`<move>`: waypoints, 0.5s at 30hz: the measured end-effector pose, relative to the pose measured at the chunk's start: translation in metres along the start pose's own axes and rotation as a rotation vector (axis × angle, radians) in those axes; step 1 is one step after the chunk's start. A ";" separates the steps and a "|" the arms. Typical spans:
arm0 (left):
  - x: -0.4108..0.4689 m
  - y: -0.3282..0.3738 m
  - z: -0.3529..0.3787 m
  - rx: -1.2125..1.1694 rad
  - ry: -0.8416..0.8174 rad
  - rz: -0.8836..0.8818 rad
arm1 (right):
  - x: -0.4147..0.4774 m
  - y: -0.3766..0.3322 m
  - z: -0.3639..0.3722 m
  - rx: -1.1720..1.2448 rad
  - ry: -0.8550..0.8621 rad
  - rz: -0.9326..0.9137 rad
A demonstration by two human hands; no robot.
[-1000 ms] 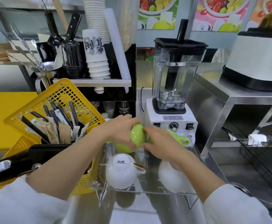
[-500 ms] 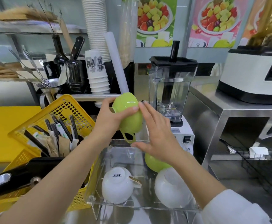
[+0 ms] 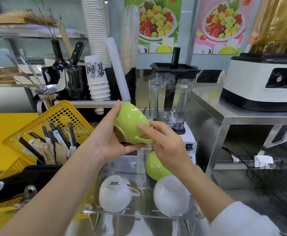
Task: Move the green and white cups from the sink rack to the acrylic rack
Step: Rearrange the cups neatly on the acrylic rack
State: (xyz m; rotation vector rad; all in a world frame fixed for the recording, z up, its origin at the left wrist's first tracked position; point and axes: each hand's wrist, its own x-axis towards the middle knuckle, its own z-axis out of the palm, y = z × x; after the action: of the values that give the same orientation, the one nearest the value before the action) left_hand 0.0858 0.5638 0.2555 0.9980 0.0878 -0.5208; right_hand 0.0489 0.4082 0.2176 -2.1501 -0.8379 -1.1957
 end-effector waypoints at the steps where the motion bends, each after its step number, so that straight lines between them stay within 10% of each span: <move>1: -0.002 0.000 -0.001 0.021 -0.020 0.008 | 0.000 -0.001 -0.002 0.026 0.031 -0.012; 9: -0.022 0.000 -0.027 0.176 -0.210 0.136 | 0.002 -0.003 0.005 0.284 0.182 0.316; 15: -0.021 -0.010 -0.046 0.905 -0.006 0.550 | 0.006 -0.003 0.011 0.965 0.143 0.813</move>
State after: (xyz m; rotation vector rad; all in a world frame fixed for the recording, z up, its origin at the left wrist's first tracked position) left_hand 0.0705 0.6049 0.2293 1.8231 -0.4589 -0.0245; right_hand 0.0553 0.4197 0.2182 -1.3249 -0.2809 -0.3657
